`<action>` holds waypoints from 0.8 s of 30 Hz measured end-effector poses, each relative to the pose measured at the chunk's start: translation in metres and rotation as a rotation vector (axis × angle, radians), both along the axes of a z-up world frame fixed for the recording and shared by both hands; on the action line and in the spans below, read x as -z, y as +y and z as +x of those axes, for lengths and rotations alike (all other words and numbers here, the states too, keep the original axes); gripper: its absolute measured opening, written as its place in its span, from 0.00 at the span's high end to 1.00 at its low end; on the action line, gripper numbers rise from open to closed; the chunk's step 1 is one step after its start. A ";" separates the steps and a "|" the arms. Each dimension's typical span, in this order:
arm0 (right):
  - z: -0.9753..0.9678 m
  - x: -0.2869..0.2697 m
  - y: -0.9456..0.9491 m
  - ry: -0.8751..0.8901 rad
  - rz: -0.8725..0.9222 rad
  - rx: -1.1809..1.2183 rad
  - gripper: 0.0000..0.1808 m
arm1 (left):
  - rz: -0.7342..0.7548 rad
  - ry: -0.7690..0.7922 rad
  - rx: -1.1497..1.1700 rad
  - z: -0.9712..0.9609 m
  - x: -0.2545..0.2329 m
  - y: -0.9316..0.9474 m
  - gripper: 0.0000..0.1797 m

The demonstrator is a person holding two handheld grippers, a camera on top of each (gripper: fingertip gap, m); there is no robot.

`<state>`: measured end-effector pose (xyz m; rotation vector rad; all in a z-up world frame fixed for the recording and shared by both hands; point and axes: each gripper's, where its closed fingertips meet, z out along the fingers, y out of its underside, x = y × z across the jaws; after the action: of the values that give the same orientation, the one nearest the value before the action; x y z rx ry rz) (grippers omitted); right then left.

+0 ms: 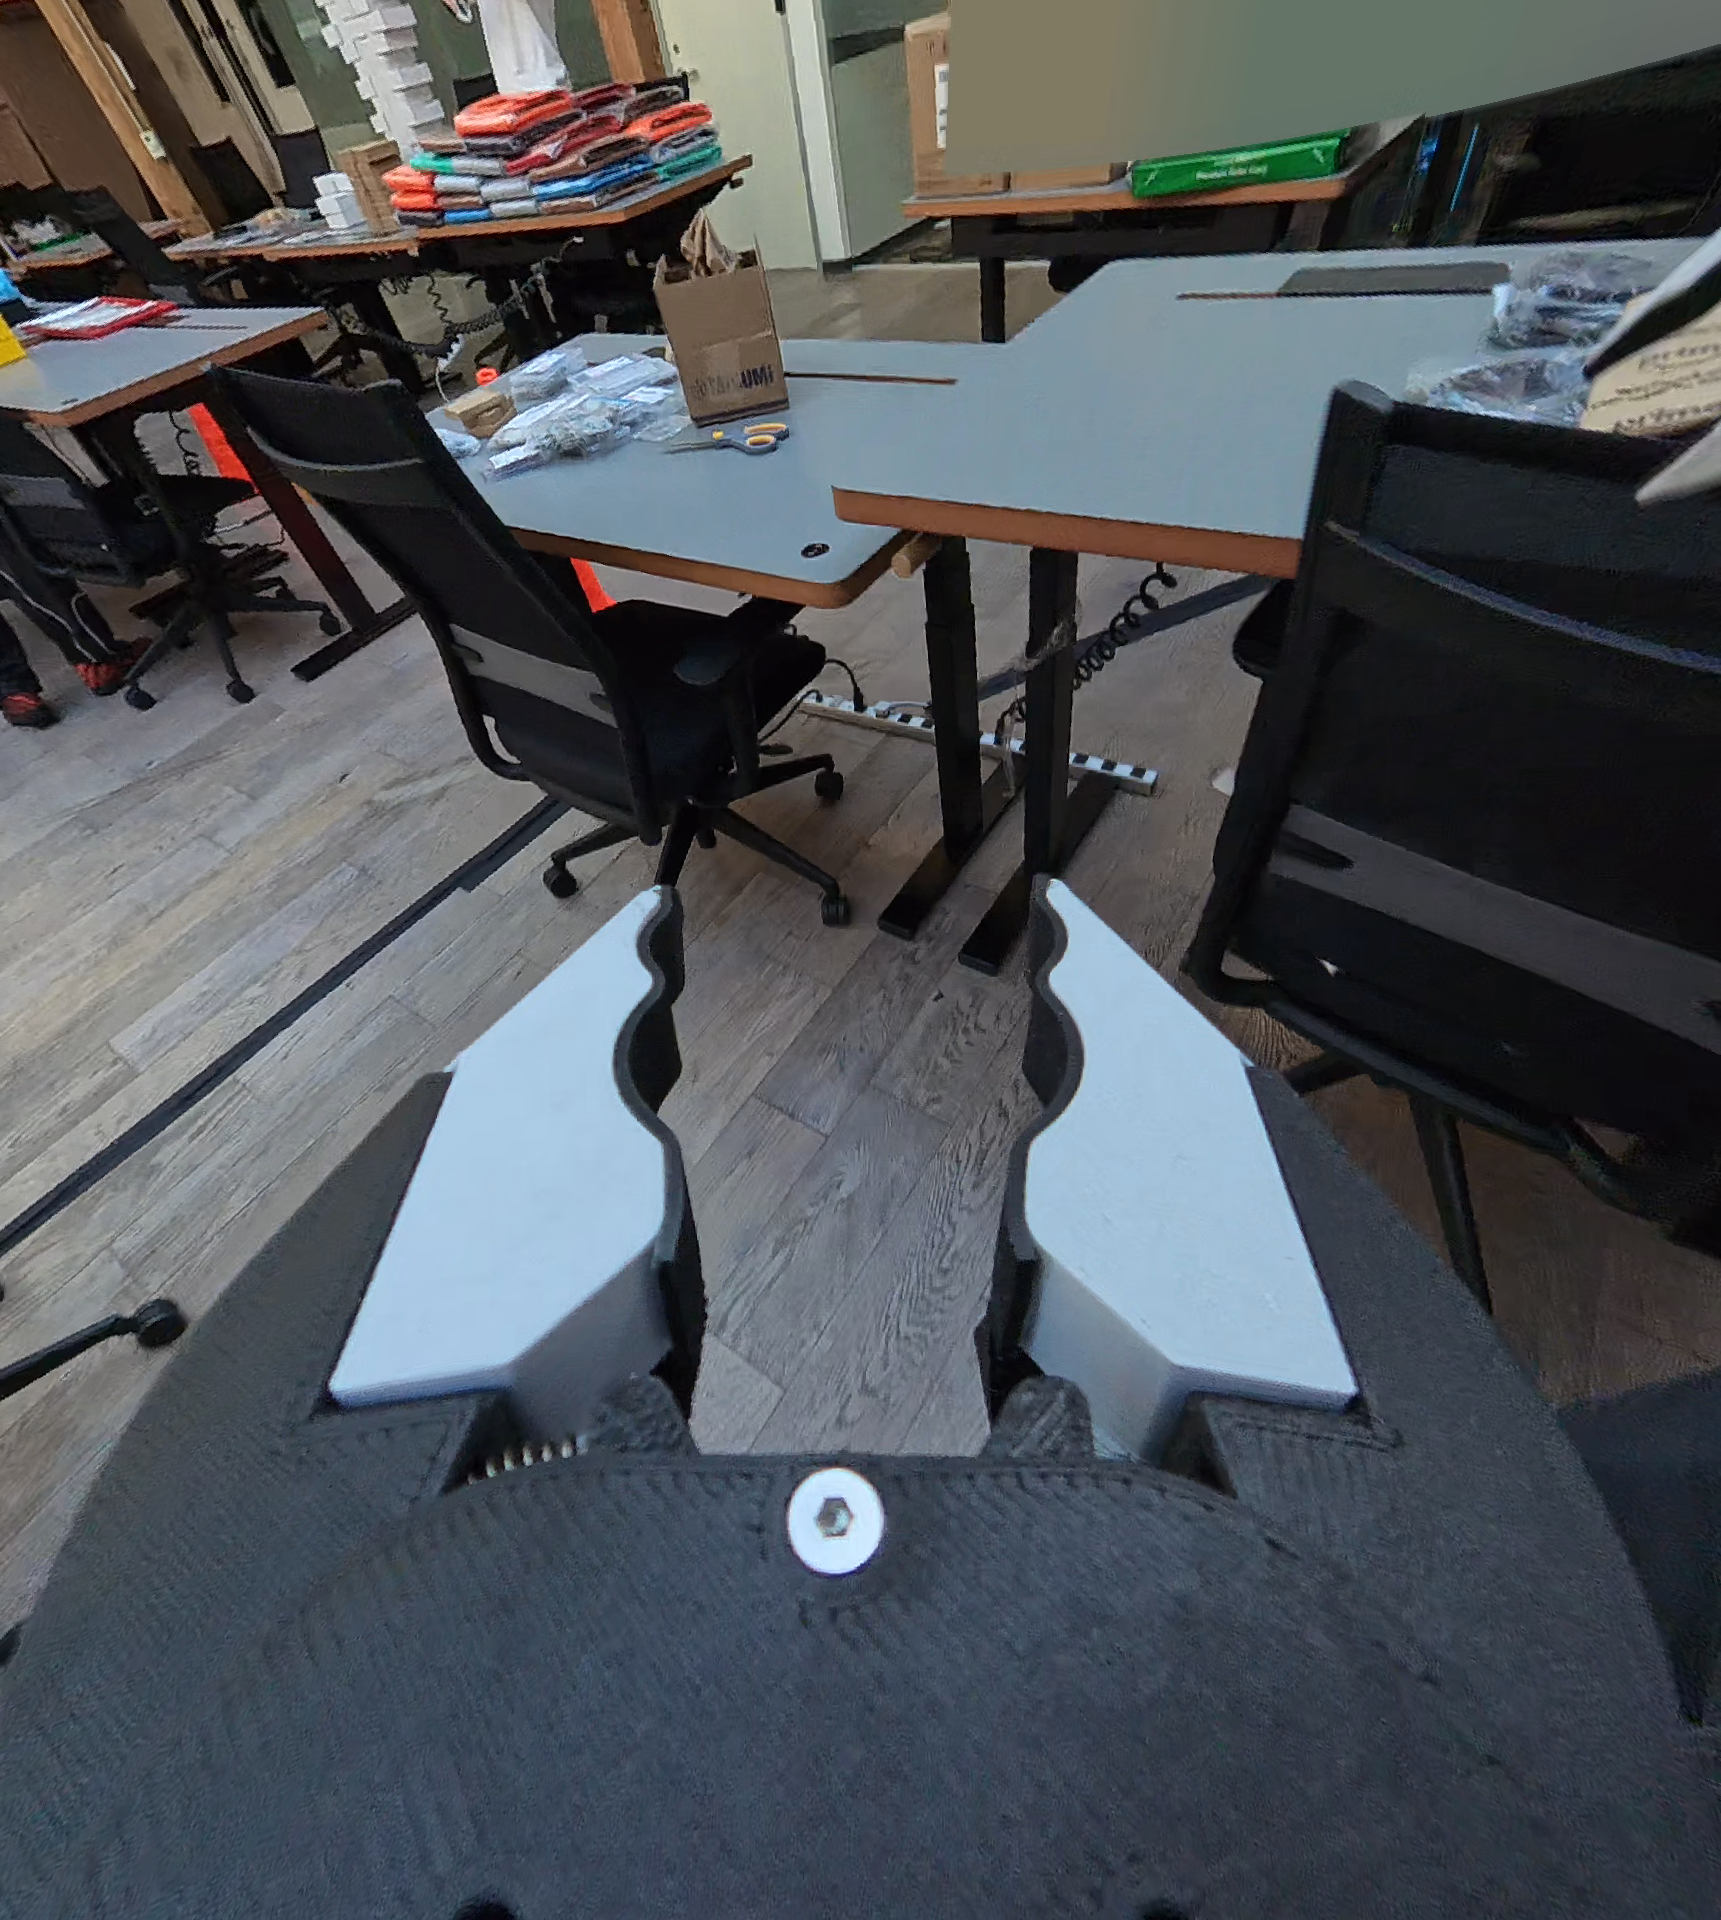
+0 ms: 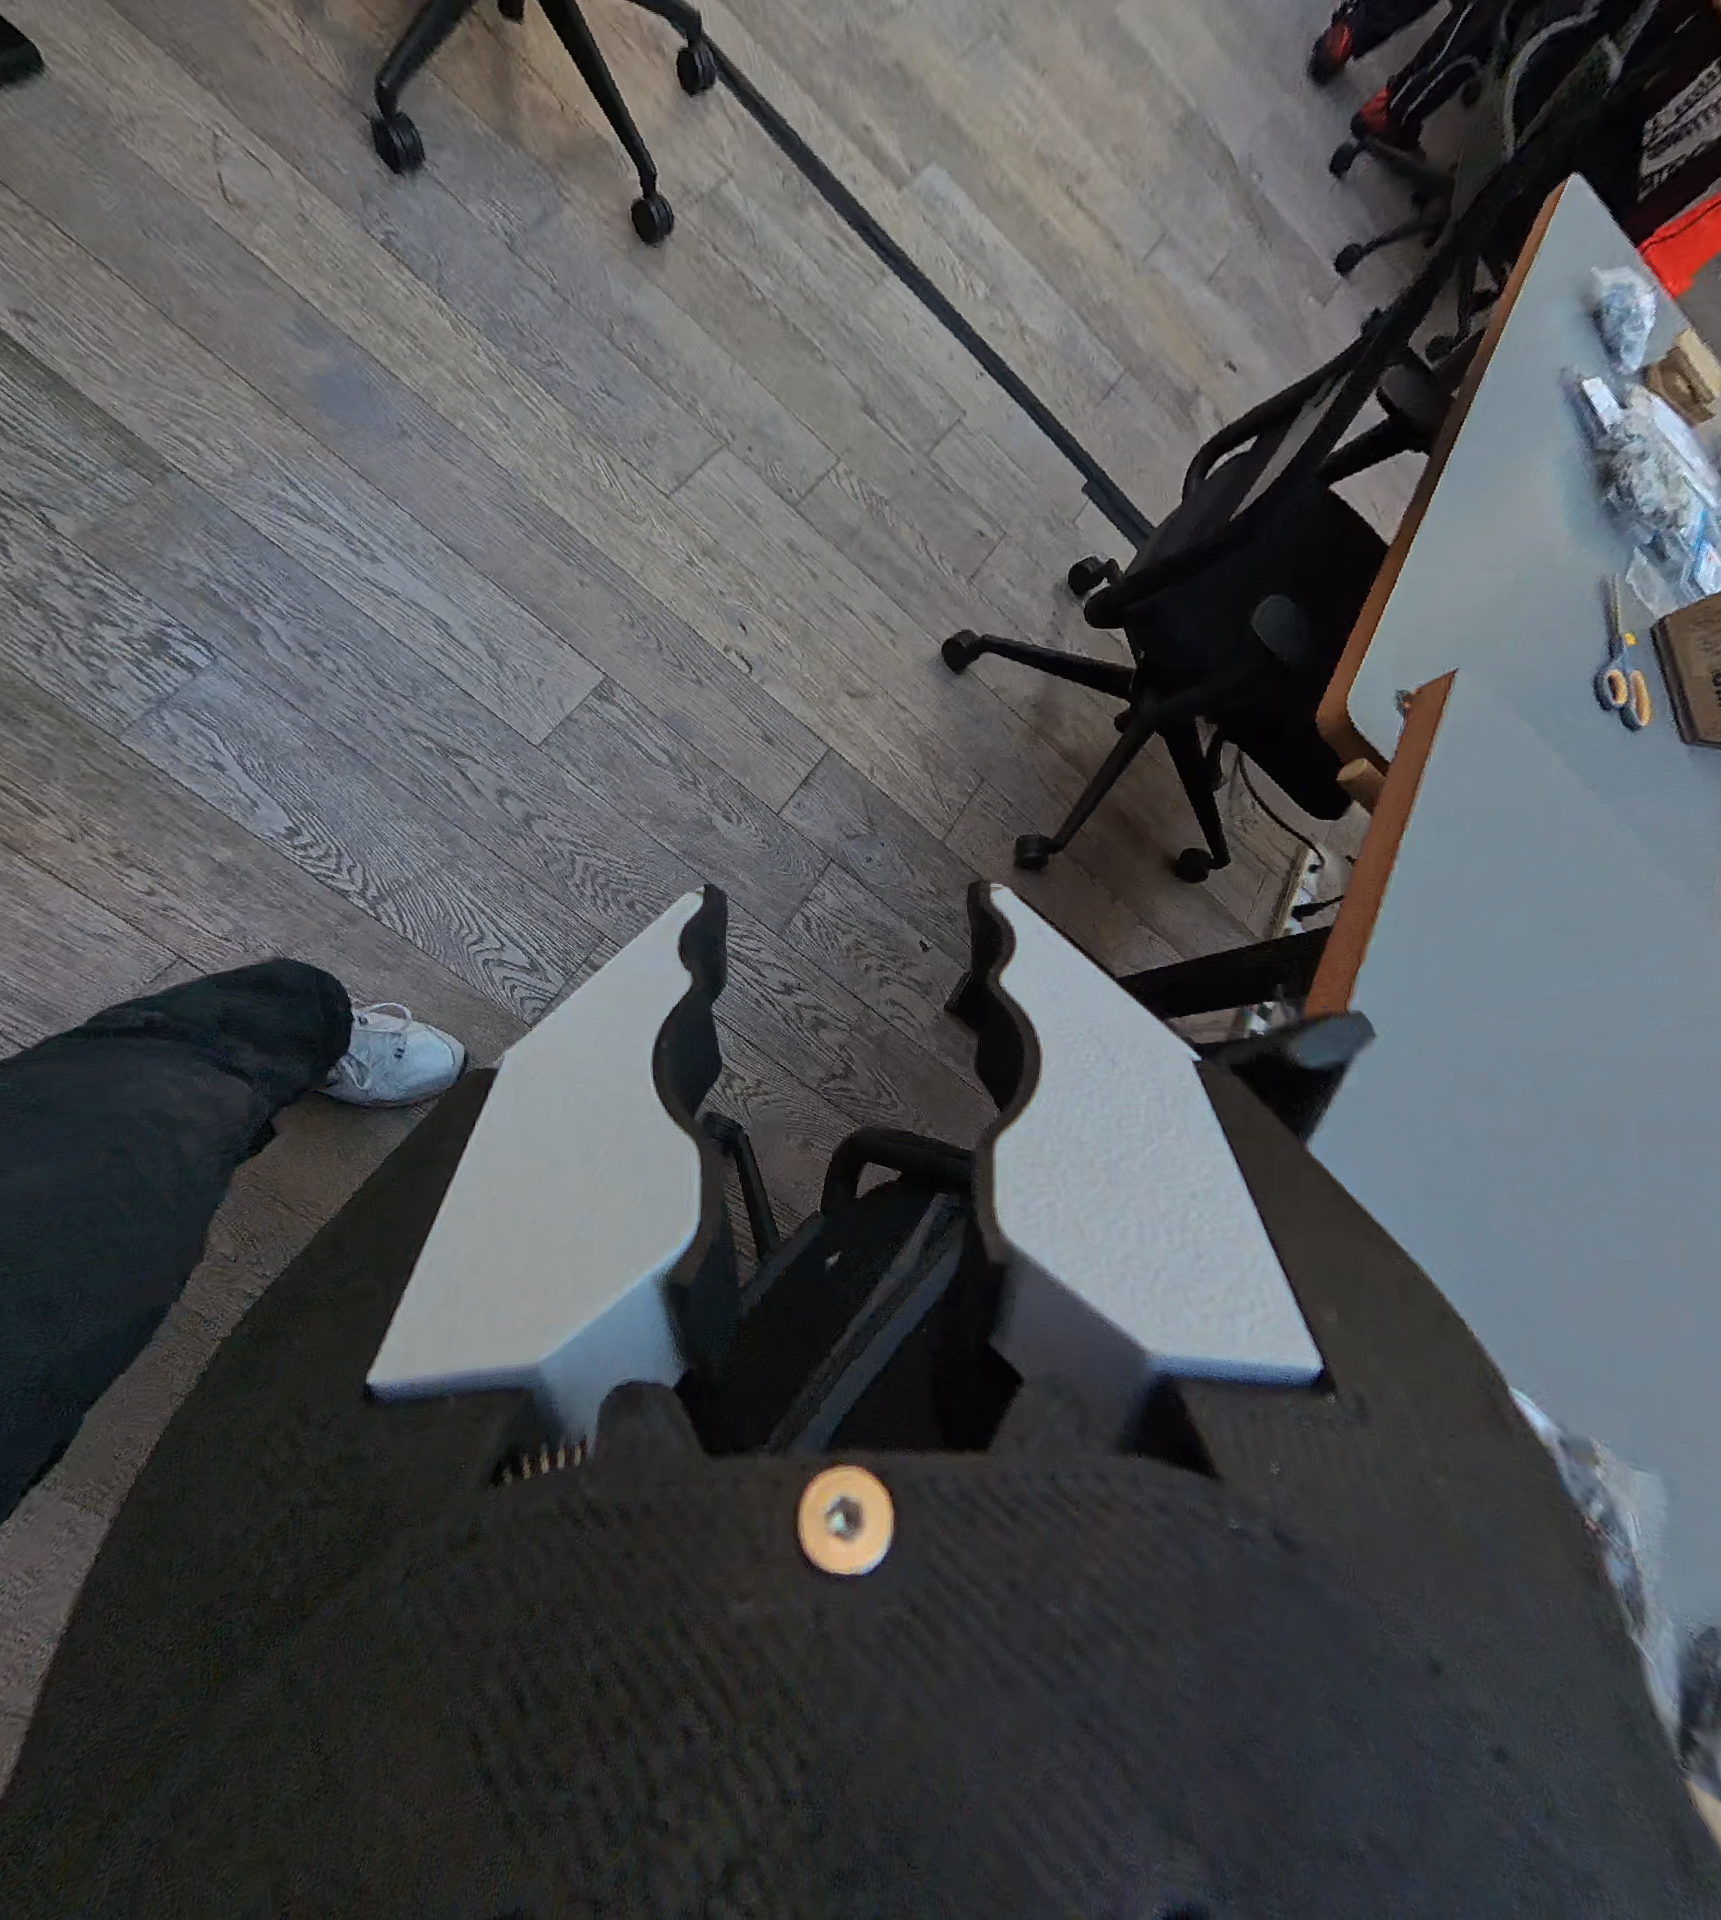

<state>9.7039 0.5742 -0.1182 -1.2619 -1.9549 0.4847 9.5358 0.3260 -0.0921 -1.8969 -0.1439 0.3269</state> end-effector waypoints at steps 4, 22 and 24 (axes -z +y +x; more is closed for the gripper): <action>-0.107 0.070 0.034 -0.077 -0.185 0.093 0.77 | 0.048 -0.082 0.008 -0.095 0.038 0.077 0.63; -0.244 0.737 0.229 -1.027 -0.553 0.723 0.85 | -0.243 -0.338 0.158 -0.404 0.352 0.317 0.63; -0.208 0.809 0.258 -1.107 -0.649 0.777 0.83 | -0.264 -0.415 0.129 -0.419 0.407 0.324 0.64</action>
<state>9.4961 0.8326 -0.9273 -2.9951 -1.8523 -0.0579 9.1170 0.6497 -0.4991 -2.2057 -0.2635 -0.1474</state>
